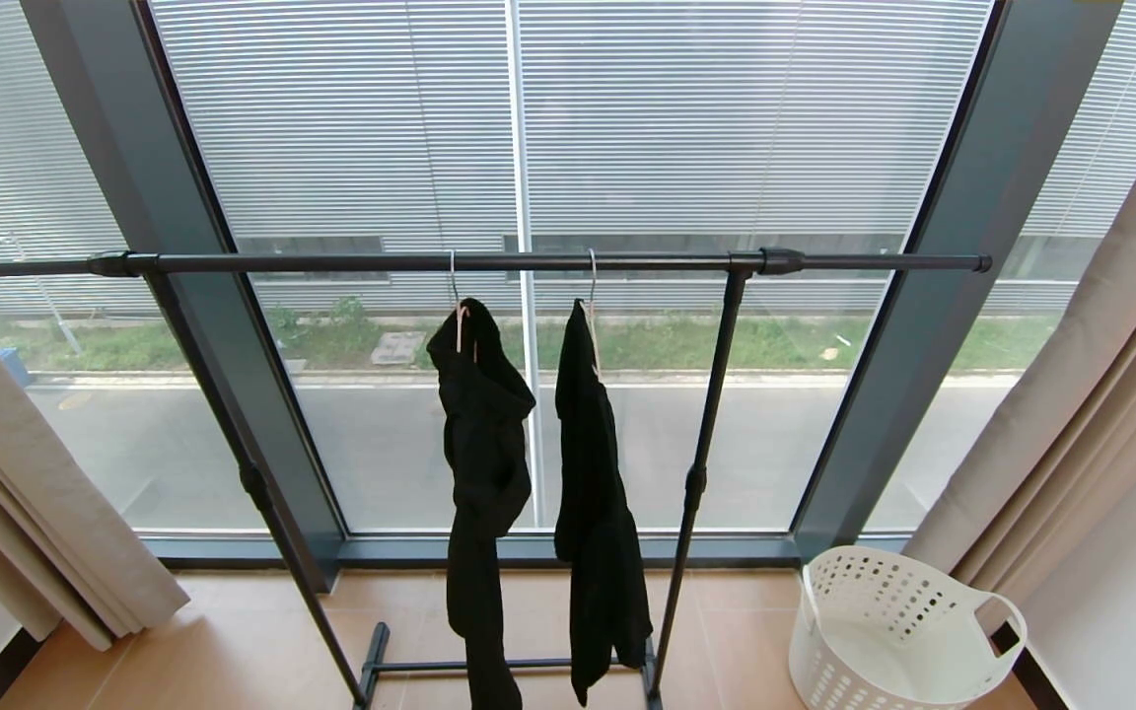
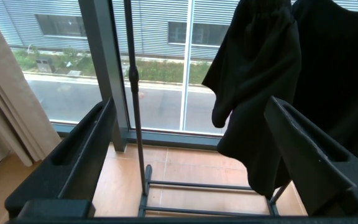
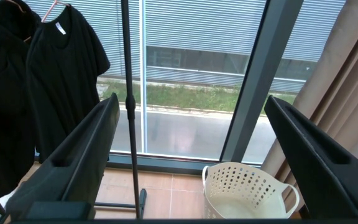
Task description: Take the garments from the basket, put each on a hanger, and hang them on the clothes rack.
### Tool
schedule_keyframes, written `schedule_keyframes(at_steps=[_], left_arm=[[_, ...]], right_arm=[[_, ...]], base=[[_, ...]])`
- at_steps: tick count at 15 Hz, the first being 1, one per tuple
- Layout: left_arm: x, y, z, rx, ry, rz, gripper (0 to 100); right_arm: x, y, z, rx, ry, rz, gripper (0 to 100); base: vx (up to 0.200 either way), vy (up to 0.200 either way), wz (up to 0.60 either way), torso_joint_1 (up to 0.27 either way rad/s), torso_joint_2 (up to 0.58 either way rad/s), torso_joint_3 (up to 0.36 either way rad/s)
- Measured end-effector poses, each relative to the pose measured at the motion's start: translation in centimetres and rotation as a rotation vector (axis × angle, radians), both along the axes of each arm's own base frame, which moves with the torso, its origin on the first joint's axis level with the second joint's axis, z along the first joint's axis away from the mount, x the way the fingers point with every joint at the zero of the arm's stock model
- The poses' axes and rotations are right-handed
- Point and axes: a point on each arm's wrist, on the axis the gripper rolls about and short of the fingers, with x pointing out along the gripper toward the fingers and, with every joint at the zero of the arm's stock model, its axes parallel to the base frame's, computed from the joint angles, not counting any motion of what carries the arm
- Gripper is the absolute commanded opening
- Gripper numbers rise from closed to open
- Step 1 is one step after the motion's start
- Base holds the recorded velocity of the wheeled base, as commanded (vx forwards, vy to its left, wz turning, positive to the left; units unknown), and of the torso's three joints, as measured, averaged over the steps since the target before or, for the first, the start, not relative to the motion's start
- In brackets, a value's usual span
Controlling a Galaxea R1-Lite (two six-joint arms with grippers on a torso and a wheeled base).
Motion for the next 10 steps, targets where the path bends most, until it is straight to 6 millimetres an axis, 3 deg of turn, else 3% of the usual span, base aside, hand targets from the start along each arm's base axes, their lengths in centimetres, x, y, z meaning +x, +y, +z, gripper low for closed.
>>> schedule_keyframes(at_steps=[10], left_arm=[[0.0,0.0,0.0,0.0,0.0,0.0,100]], right_arm=[[0.0,0.0,0.0,0.001,0.0,-0.001,100]], base=[[0.0,0.0,0.0,0.0,0.0,0.0]])
